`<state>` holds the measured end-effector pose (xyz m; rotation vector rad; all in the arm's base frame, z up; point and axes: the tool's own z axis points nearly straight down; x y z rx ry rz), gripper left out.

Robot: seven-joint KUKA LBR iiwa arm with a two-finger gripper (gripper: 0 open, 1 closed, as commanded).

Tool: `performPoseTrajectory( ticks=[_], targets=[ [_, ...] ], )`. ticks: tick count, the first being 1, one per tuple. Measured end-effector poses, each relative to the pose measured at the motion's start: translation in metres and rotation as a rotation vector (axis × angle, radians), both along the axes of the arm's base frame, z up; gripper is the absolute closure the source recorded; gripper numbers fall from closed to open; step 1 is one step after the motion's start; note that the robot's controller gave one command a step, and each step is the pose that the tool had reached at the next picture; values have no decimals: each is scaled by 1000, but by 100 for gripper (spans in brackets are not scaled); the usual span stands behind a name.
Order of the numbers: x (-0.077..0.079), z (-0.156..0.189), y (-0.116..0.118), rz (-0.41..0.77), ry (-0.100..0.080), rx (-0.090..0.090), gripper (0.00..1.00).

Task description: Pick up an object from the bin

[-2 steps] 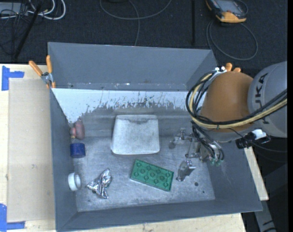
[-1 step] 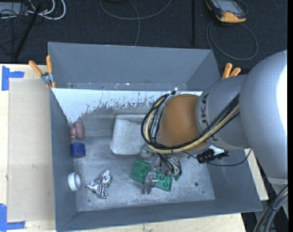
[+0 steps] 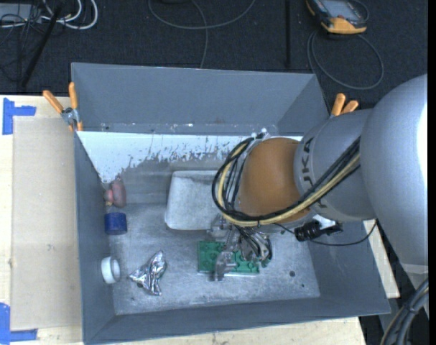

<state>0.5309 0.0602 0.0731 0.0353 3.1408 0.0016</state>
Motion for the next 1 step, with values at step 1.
performPoseTrajectory(
  ticks=[1],
  targets=[
    [6, 138, -4, 39, -7, -1, 100]
  ],
)
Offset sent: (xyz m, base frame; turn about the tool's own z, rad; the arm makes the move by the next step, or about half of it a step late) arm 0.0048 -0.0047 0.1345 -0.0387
